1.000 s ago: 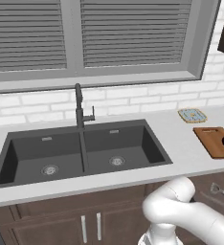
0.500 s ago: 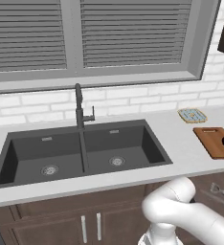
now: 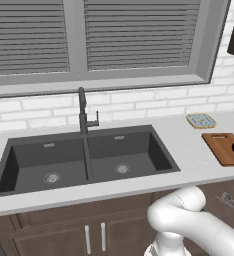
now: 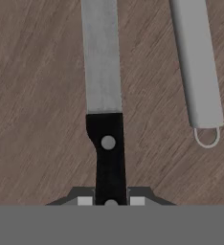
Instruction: Place the appropriate cutting tool for cutting the avocado skin on the cutting board.
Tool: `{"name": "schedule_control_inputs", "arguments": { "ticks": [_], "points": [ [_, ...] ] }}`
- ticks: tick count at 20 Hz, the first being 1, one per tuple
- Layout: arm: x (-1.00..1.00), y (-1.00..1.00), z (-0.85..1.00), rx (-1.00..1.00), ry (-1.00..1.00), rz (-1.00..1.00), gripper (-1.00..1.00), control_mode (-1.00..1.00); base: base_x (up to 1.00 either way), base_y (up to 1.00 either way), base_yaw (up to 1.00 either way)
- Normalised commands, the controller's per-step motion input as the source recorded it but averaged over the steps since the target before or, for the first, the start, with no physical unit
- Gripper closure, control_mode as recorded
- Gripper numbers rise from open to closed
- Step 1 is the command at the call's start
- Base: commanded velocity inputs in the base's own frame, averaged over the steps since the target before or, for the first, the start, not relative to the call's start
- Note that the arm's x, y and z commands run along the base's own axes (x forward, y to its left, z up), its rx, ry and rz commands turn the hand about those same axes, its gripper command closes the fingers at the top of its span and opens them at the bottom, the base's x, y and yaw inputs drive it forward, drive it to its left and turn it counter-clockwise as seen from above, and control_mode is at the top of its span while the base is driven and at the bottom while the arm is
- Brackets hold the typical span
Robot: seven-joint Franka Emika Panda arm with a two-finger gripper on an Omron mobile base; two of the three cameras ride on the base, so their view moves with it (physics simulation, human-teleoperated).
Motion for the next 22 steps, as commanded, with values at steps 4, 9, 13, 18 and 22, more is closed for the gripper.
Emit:
{"name": "schedule_control_inputs", "arguments": {
  "ticks": [4, 9, 13, 18, 22],
  "points": [
    [-0.18, 0.00, 0.62, 0.00, 0.10, 0.03, 1.00, -1.00, 0.00, 0.00, 0.00],
    [-0.03, 0.00, 0.07, -0.02, 0.21, 0.17, 1.00, -1.00, 0.00, 0.00, 0.00],
    [-0.35, 0.00, 0.40, 0.00, 0.06, 0.22, 1.00, -1.00, 0.00, 0.00, 0.00],
    [-0.45, 0.00, 0.61, 0.00, 0.00, 0.18, 1.00, -1.00, 0.00, 0.00, 0.00],
    [-0.35, 0.00, 0.54, 0.00, -0.01, 0.12, 1.00, -1.00, 0.00, 0.00, 0.00]
  ]
}}
